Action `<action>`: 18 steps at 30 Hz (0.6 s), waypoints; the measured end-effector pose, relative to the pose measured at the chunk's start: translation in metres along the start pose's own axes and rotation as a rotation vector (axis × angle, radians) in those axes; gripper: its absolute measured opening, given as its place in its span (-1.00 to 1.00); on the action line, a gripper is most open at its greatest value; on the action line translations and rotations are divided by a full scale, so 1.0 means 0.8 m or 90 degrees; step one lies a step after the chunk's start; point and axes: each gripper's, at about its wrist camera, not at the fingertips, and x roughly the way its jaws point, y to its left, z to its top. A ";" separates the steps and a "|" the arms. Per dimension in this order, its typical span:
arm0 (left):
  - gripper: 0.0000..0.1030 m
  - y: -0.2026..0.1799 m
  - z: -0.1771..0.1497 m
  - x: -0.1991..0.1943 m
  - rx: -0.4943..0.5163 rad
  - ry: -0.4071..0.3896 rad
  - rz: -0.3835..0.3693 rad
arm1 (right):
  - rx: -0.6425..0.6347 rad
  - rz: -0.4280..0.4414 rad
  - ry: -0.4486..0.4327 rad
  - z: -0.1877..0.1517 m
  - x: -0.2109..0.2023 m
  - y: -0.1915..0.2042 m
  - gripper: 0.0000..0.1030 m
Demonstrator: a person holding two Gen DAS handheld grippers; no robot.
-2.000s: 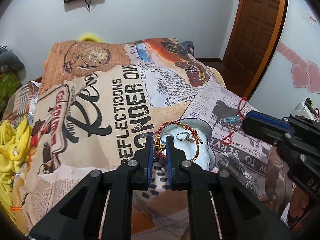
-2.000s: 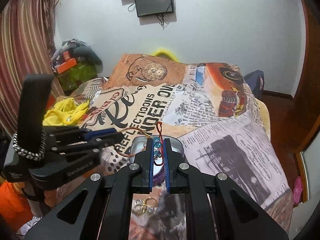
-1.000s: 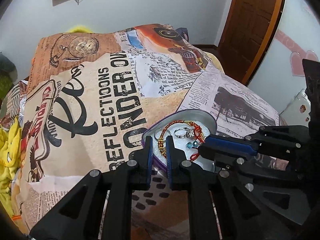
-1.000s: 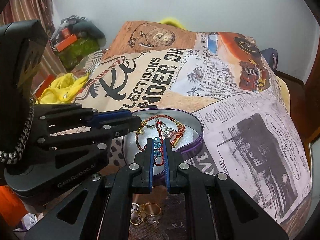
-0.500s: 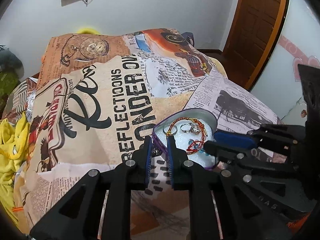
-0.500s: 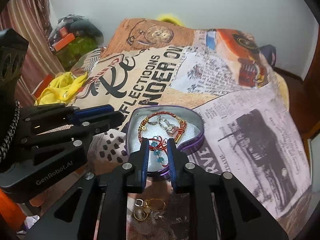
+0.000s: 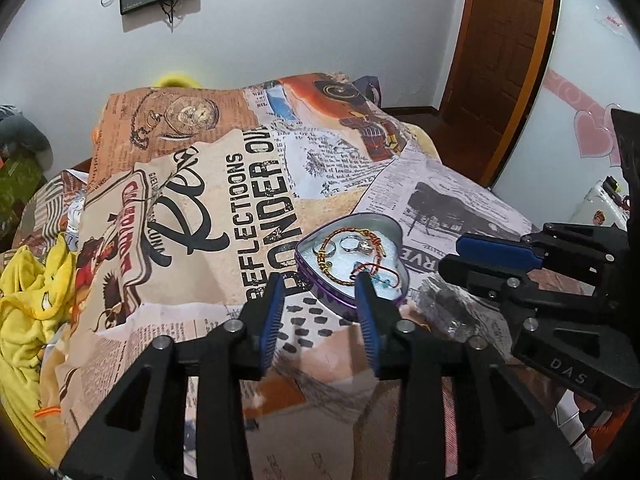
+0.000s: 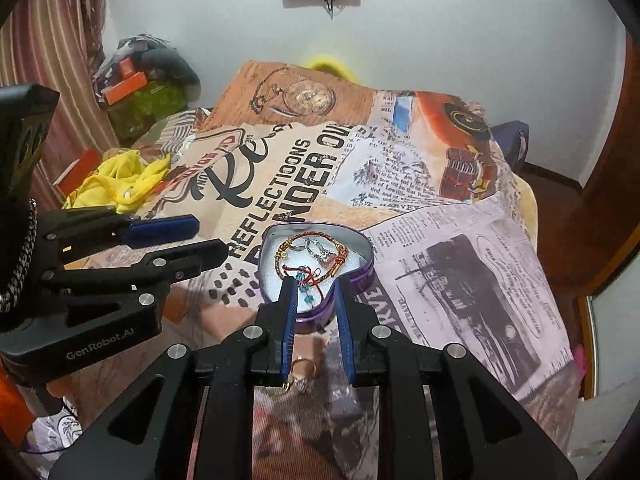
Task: Organize jewelry
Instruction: 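Lift both tools away from the tin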
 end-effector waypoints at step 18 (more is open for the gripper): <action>-0.23 -0.016 -0.046 -0.006 0.008 0.052 -0.005 | 0.026 -0.034 0.019 -0.050 -0.029 -0.017 -0.40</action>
